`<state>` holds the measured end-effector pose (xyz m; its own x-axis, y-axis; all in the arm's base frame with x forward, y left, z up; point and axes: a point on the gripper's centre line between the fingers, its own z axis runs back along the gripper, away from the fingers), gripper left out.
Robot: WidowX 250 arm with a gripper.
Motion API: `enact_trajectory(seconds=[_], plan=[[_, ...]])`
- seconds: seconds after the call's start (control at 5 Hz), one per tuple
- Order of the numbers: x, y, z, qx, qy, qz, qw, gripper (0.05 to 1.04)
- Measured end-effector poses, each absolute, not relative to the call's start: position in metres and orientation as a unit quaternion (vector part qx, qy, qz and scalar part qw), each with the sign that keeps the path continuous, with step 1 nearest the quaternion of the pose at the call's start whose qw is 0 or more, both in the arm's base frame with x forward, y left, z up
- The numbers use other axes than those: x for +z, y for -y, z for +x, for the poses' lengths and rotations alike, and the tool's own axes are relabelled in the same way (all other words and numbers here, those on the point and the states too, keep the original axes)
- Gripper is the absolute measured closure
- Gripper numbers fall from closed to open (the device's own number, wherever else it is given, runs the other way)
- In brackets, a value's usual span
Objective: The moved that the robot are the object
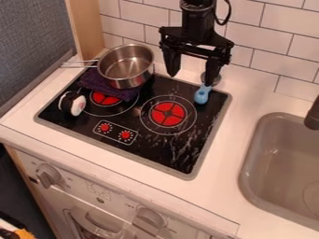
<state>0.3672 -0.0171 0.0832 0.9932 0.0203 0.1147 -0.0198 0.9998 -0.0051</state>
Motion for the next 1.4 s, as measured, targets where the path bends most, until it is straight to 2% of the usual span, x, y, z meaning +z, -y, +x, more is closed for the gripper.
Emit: enact_trajectory(seconds=[0.2, 0.6, 0.8, 1.0, 1.2, 1.4], plan=[[0.069, 0.017, 0.365, 0.010, 0.038, -0.001, 0.999, 0.083], [0.079, -0.052, 0.381, 0.084, 0.053, 0.005, 0.995, 0.083], [0.076, -0.076, 0.392, 0.098, 0.052, 0.011, 0.994, 0.083], [0.060, -0.092, 0.400, 0.121, 0.041, -0.009, 0.992, 0.084], [0.045, -0.093, 0.403, 0.119, 0.027, -0.023, 0.992, 0.157], [0.043, -0.093, 0.402, 0.122, 0.025, -0.021, 0.992, 0.447]])
